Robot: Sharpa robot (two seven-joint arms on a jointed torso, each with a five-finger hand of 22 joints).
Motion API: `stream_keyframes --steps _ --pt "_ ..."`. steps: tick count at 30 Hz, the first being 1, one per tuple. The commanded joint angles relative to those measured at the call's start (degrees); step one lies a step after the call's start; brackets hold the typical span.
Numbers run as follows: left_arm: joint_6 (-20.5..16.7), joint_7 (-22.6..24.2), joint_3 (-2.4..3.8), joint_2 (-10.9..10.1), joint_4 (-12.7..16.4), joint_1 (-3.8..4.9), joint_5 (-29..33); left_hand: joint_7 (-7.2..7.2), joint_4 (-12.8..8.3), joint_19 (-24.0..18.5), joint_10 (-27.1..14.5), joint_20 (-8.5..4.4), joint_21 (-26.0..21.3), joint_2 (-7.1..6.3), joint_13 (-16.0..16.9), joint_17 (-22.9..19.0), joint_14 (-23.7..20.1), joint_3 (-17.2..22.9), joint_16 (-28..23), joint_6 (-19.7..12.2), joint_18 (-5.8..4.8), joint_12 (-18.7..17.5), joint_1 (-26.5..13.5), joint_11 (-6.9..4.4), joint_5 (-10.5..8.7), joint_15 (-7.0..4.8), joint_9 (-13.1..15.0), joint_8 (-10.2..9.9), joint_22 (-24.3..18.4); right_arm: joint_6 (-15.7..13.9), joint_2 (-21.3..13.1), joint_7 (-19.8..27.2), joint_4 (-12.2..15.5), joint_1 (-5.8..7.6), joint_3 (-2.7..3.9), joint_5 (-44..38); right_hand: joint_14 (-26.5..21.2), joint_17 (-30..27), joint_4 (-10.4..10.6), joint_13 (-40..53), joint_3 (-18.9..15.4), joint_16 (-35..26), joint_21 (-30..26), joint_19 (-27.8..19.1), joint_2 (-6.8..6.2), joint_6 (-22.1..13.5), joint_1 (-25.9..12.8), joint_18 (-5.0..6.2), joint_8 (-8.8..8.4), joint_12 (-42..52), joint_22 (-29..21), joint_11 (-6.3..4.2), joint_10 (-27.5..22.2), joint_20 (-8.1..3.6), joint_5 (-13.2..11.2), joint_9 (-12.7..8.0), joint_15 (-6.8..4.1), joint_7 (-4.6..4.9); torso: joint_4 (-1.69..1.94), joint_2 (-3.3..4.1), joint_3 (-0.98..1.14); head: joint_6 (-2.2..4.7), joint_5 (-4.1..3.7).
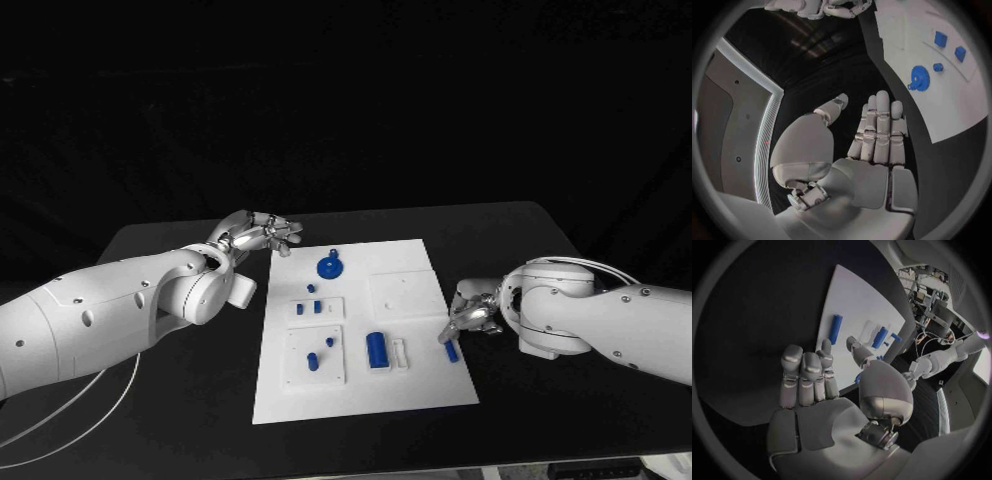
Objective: Assemble the parts on the task board
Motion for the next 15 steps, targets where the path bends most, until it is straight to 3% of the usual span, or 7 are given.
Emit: stream_keyframes --steps 1,8,9,10,15 --pt "0.8 0.3 0.04 0.0 0.2 0.05 0.3 0.12 -0.2 0.4 -0.4 -0.51 -0.2 0.03 0.1 0.1 0.5 0.3 -0.2 -0.4 0.86 -0.1 0.3 -0.1 0.22 -0.01 -0.1 0.2 0.1 2.0 0.3 -0.9 0.0 -0.59 -0.09 -2.0 0.2 0.1 0.5 -0.1 0.0 0.3 0.0 0.1 0.61 0.2 -0.2 2.29 0.08 0.3 0.1 -0.11 0.3 0.47 -0.2 0.1 -0.15 0.07 -0.04 0.0 -0.09 -0.2 0.09" --pt "0.8 0.2 0.04 -0.1 0.3 0.05 0.3 0.13 -0.1 0.4 -0.4 -0.49 -0.3 0.06 0.1 0.1 0.5 0.2 -0.3 -0.4 0.84 0.0 0.3 -0.09 0.21 0.0 -0.1 0.2 0.1 3.0 0.5 -1.1 0.3 -1.39 -0.12 -2.6 0.2 0.1 1.0 -0.2 0.9 0.3 0.0 0.1 1.17 0.5 0.1 2.29 -0.01 0.4 0.2 -0.25 0.4 0.46 -1.2 0.3 -0.22 -0.04 -0.06 -0.02 -0.02 -0.48 0.34" --pt "0.8 0.2 0.04 -0.1 0.3 0.05 0.3 0.13 -0.1 0.4 -0.4 -0.49 -0.3 0.07 0.1 0.1 0.5 0.2 -0.3 -0.4 0.84 0.0 0.3 -0.09 0.21 0.0 -0.1 0.2 0.1 3.2 0.5 -1.2 0.4 -1.49 -0.13 -2.8 0.2 0.1 1.5 -0.3 1.8 0.3 0.0 0.1 0.65 0.6 0.4 2.29 -0.14 0.3 0.2 -0.19 0.5 0.45 -1.9 0.3 -0.24 -0.13 -0.08 -0.02 -0.02 -0.55 0.38" --pt "0.8 0.3 0.04 -0.1 0.2 0.05 0.3 0.13 -0.1 0.4 -0.4 -0.49 -0.3 0.06 0.1 0.1 0.5 0.2 -0.3 -0.4 0.83 0.0 0.3 -0.09 0.21 0.0 -0.1 0.2 0.1 3.4 0.5 -1.1 0.4 -1.67 -0.13 -3.3 0.3 0.2 5.2 -0.5 6.7 0.4 0.1 0.6 -2.42 0.8 1.3 2.29 -0.53 0.3 0.1 -0.35 0.7 0.39 -2.2 0.3 -0.3 -0.03 -0.1 -0.02 -0.01 -0.59 0.4" --pt "0.8 0.2 0.04 -0.2 0.3 0.05 0.3 0.13 -0.1 0.4 -0.4 -0.49 -0.3 0.07 0.1 0.1 0.5 0.2 -0.3 -0.4 0.83 0.0 0.3 -0.09 0.21 0.01 -0.1 0.2 0.1 3.2 0.7 -1.1 0.3 -2.27 -0.14 -3.6 0.3 0.2 5.5 -0.5 7.0 0.4 0.2 0.6 -2.4 0.9 1.4 2.29 -0.55 0.3 0.2 -0.28 0.8 0.4 -2.3 0.3 -0.29 -0.09 -0.14 -0.02 0.02 -0.71 0.46"
